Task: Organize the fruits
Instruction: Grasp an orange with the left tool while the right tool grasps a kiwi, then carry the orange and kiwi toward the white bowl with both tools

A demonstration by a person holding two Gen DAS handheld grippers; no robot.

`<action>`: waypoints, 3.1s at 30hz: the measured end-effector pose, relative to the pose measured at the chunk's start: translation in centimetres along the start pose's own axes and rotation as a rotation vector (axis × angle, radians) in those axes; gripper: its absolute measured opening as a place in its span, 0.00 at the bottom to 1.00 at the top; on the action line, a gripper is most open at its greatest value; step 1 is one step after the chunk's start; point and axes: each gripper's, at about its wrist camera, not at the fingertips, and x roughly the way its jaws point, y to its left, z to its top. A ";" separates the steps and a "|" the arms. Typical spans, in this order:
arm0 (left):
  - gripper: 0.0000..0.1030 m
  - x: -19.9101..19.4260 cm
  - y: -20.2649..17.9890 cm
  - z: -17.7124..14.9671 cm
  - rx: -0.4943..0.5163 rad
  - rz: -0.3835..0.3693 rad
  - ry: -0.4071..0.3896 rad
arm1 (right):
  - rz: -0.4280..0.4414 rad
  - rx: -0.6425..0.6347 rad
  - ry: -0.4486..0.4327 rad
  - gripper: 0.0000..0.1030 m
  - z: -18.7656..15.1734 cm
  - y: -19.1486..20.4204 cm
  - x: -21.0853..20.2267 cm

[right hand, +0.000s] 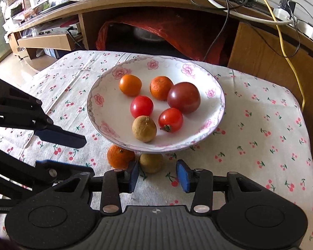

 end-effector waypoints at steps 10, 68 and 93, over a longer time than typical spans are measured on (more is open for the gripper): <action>0.38 1.4 -0.2 0.4 -0.019 0.007 -0.015 | -0.010 0.011 0.009 0.20 -0.1 0.0 -0.4; 0.37 -3.4 -3.1 -2.8 0.016 0.026 -0.041 | -0.147 0.019 0.076 0.20 -5.0 4.4 -7.0; 0.37 -5.2 -1.6 0.1 -0.043 0.087 -0.119 | -0.187 0.097 -0.019 0.20 -1.0 3.0 -7.9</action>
